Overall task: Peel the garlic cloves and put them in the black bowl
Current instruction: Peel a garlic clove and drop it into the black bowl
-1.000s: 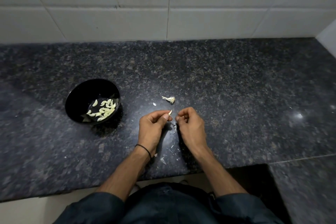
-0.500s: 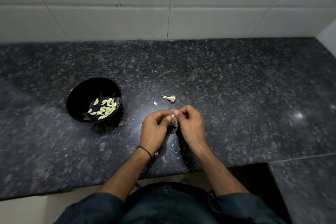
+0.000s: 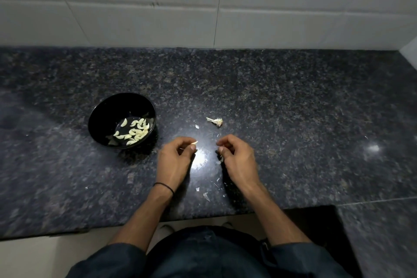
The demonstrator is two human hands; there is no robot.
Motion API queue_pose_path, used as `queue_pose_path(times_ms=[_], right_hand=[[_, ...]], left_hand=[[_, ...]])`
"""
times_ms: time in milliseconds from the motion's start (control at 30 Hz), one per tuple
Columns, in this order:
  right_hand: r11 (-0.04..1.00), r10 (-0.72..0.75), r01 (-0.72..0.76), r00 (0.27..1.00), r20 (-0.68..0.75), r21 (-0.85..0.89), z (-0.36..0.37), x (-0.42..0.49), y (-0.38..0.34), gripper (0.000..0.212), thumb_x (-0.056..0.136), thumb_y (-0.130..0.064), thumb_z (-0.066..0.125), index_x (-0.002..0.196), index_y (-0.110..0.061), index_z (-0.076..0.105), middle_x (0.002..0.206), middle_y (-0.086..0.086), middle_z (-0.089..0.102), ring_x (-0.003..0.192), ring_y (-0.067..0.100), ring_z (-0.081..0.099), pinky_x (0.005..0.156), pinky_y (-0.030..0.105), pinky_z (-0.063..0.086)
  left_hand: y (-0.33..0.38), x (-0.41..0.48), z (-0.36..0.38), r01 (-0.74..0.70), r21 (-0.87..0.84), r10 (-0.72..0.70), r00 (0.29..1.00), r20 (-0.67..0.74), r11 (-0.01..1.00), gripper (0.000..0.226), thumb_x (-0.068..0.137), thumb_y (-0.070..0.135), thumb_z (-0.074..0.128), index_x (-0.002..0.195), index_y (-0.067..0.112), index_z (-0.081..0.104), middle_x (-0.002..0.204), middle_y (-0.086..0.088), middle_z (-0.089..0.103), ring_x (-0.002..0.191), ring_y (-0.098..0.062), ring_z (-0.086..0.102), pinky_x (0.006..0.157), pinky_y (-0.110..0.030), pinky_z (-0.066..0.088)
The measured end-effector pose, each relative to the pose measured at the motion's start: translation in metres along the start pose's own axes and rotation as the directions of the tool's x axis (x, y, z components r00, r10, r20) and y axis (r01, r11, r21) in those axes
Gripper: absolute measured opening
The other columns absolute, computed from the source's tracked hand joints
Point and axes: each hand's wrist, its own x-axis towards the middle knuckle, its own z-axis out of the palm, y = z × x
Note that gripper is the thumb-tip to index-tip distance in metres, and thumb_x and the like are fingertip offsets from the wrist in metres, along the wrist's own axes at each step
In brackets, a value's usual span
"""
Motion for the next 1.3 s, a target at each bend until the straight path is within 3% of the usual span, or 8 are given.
queue_pose_path(times_ms=[167,367,533,667,800,933,1067,1300], right_hand=[[0.966,-0.209,0.218,0.975,0.081,-0.135,0.012,0.017,-0.014,0.028,0.095,0.009,0.049,0.105,-0.004,0.072,0.105,0.004,0.064,0.086,0.014,0.071,0.074,0.006,0.048],[0.734,-0.35,0.495,0.862,0.366,-0.464,0.036,0.048,-0.024,0.04,0.092,0.001,0.049,0.13,-0.004,0.06,0.129,0.011,0.057,0.119,0.03,0.051,0.103,0.043,0.045],[0.619,-0.358,0.595,0.795,0.489,-0.513,0.027,0.035,-0.01,0.056,0.089,0.004,0.048,0.144,-0.003,0.046,0.147,0.011,0.044,0.135,0.029,0.038,0.114,0.04,0.037],[0.602,-0.39,0.638,0.76,0.52,-0.481,0.007,-0.004,0.018,0.066,0.08,0.009,0.057,0.143,-0.005,0.046,0.147,0.008,0.043,0.134,0.024,0.038,0.113,0.036,0.04],[0.615,-0.448,0.675,0.725,0.523,-0.407,-0.009,-0.031,0.04,0.062,0.078,0.009,0.06,0.138,-0.004,0.052,0.143,0.008,0.048,0.131,0.023,0.043,0.108,0.034,0.046],[0.782,-0.446,0.535,0.838,0.314,-0.319,-0.022,-0.026,0.042,0.042,0.095,-0.005,0.042,0.132,-0.004,0.061,0.138,0.01,0.057,0.13,0.019,0.049,0.116,0.022,0.032],[0.884,-0.322,0.328,0.944,0.074,-0.333,-0.03,-0.003,0.05,0.035,0.099,-0.001,0.046,0.13,-0.003,0.063,0.133,0.011,0.06,0.124,0.026,0.053,0.112,0.018,0.03],[0.857,-0.347,0.389,0.92,0.18,-0.337,0.007,-0.037,0.045,0.031,0.1,-0.004,0.05,0.129,-0.003,0.061,0.127,0.011,0.054,0.11,0.023,0.047,0.095,0.019,0.034]], left_hand=[[-0.014,0.005,-0.017,-0.07,0.151,0.091,0.985,-0.143,0.986,0.011,0.086,0.009,0.075,0.096,0.015,0.077,0.092,0.002,0.07,0.082,-0.007,0.065,0.077,-0.008,0.047],[-0.021,0.01,-0.021,-0.093,0.272,0.138,0.979,-0.15,0.958,0.014,0.085,0.008,0.074,0.098,0.015,0.076,0.093,-0.002,0.067,0.083,-0.016,0.063,0.083,-0.03,0.052],[-0.024,0.011,-0.023,-0.103,0.302,0.146,0.982,-0.123,0.948,0.017,0.083,0.007,0.076,0.1,0.012,0.075,0.093,-0.003,0.064,0.084,-0.017,0.063,0.083,-0.028,0.052],[-0.027,0.005,-0.028,-0.134,0.294,0.171,0.98,-0.103,0.946,0.022,0.082,0.003,0.078,0.103,0.008,0.073,0.094,-0.004,0.061,0.074,-0.006,0.054,0.072,-0.002,0.039],[-0.025,-0.011,-0.034,-0.166,0.287,0.204,0.973,-0.11,0.944,0.022,0.085,-0.001,0.072,0.105,0.007,0.072,0.097,-0.003,0.06,0.072,-0.004,0.054,0.074,-0.009,0.042],[-0.023,-0.029,-0.038,-0.214,0.297,0.252,0.963,-0.095,0.93,0.02,0.088,-0.002,0.068,0.105,0.008,0.072,0.097,-0.002,0.06,0.077,-0.002,0.056,0.076,-0.004,0.04],[-0.023,-0.042,-0.036,-0.222,0.344,0.251,0.967,-0.043,0.913,0.02,0.09,0.001,0.067,0.107,0.01,0.071,0.101,0.001,0.059,0.08,-0.001,0.055,0.082,-0.008,0.042],[-0.027,-0.058,-0.029,-0.213,0.409,0.219,0.975,0.033,0.887,0.019,0.09,0.007,0.068,0.108,0.012,0.069,0.106,0.004,0.054,0.091,-0.013,0.058,0.089,-0.029,0.05]])
